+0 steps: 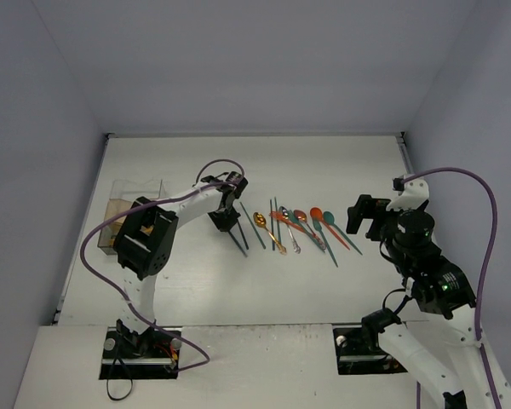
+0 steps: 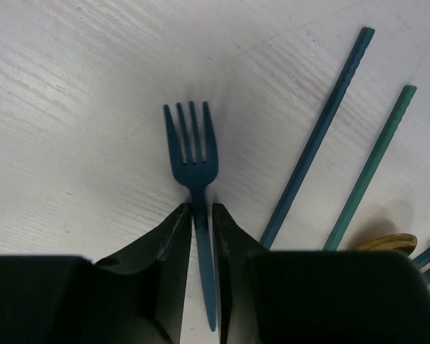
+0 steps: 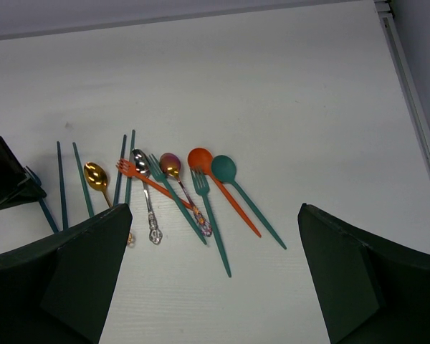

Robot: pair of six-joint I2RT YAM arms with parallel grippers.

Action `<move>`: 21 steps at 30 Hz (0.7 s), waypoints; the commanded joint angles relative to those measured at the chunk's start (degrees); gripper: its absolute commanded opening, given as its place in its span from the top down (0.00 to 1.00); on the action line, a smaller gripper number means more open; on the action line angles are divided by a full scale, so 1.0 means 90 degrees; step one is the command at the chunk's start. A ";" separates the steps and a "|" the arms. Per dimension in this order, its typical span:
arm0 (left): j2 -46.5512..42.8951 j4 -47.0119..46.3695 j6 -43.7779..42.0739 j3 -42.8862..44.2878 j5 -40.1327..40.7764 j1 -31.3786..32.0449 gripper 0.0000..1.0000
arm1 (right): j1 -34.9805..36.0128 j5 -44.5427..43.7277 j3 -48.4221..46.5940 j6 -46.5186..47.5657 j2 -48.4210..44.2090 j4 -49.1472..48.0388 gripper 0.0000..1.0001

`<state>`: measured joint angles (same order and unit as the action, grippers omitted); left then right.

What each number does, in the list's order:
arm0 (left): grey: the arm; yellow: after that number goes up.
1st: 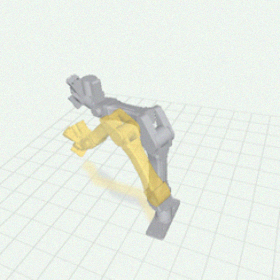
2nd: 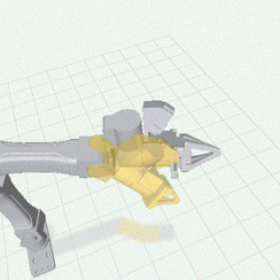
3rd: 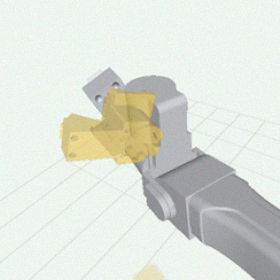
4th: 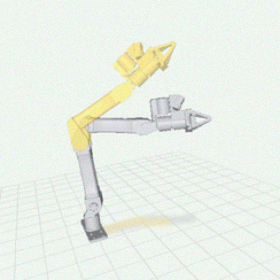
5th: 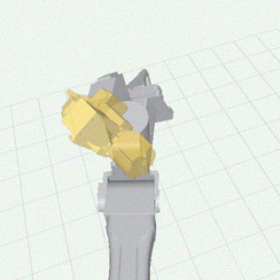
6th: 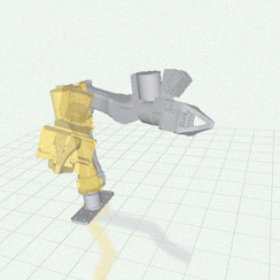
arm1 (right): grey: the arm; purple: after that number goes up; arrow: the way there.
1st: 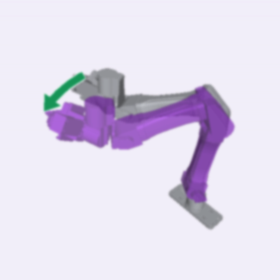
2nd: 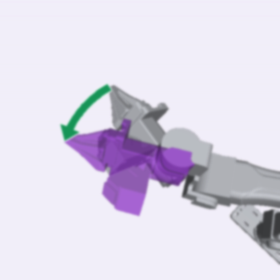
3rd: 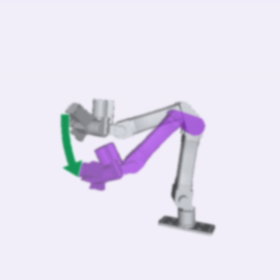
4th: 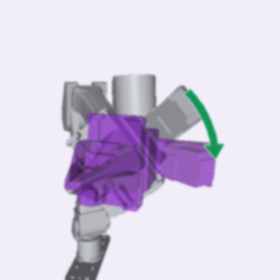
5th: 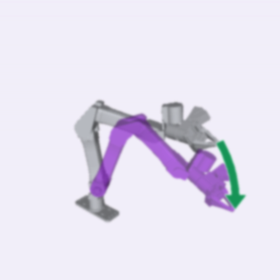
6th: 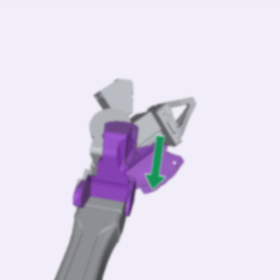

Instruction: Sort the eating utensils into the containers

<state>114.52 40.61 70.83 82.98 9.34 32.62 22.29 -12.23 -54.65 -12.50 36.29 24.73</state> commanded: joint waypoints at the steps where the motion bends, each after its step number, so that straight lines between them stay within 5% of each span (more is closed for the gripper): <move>1: -0.0286 0.0067 0.0267 -0.0142 0.0081 0.0039 0.99 | 0.0082 -0.0184 -0.0168 -0.0066 0.0021 -0.0326 0.00; 10: -0.1875 0.0375 0.0046 -0.0033 0.0148 -0.0241 1.00 | 0.0116 -0.0198 -0.0148 -0.0086 -0.0024 -0.0336 0.00; 14: -0.2915 0.0380 0.0144 -0.0421 -0.0098 -0.0902 1.00 | 0.0121 -0.0185 -0.0148 -0.0086 0.0008 -0.0336 0.00; 21: -0.4221 0.0370 0.0051 -0.1466 -0.0698 -0.3096 1.00 | 0.0130 -0.0167 -0.0138 -0.0066 0.0128 -0.0336 0.00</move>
<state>80.34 42.23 71.60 73.80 7.04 12.46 22.98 -12.60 -54.65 -12.62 36.13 24.73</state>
